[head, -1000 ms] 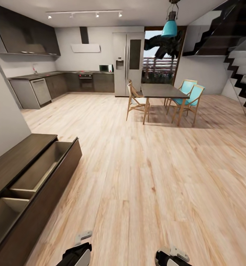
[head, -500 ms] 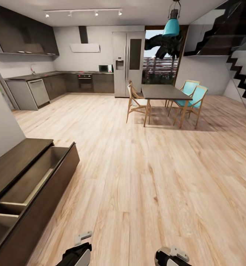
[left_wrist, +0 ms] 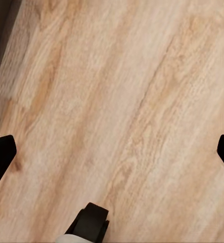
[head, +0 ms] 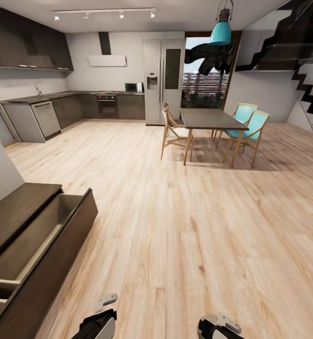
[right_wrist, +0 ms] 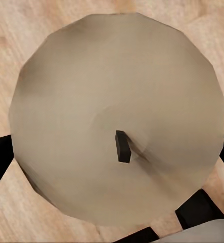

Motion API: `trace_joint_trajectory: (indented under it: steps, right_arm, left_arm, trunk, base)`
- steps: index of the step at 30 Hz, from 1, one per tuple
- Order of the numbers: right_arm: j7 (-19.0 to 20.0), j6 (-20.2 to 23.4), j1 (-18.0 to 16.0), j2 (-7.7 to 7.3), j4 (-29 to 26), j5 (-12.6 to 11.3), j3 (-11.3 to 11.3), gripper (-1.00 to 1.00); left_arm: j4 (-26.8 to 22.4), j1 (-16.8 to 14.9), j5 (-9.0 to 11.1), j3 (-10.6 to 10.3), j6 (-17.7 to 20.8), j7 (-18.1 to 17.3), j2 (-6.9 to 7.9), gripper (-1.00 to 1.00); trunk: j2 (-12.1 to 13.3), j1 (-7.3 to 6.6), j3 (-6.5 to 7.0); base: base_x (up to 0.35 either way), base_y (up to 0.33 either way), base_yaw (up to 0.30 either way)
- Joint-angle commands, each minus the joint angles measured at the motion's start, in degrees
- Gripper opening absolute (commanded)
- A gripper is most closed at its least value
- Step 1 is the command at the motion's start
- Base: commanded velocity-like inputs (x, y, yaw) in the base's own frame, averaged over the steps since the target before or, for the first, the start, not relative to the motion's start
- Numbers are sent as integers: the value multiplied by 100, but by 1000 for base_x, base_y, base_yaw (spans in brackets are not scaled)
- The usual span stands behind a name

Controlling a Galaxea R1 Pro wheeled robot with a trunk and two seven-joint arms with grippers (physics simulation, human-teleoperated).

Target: Place each of the two pumpkins and all three candles from the living room inside a cabinet in the living room (use any cabinet), then make sure every cabinet is closed, and position the cauldron so it is next to a table in the living room.

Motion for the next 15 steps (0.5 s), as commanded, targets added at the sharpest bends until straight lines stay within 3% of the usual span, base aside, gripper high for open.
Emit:
trace_joint_trajectory:
  steps: [1, 15]
  right_arm:
    - [-27, -19, -1, -2, -9, -67, 51, -100]
    - [-27, -7, 0, -1, -9, -64, 50, -100]
  left_arm:
    - [-10, -4, 26, -40, 28, 44, 6, 100]
    - [-10, -4, 26, -40, 28, 44, 6, 100]
  trunk:
    - [-2, 3, -5]
    - [-2, 3, -5]
  base:
    - [314, -26, 0]
    - [314, -70, 0]
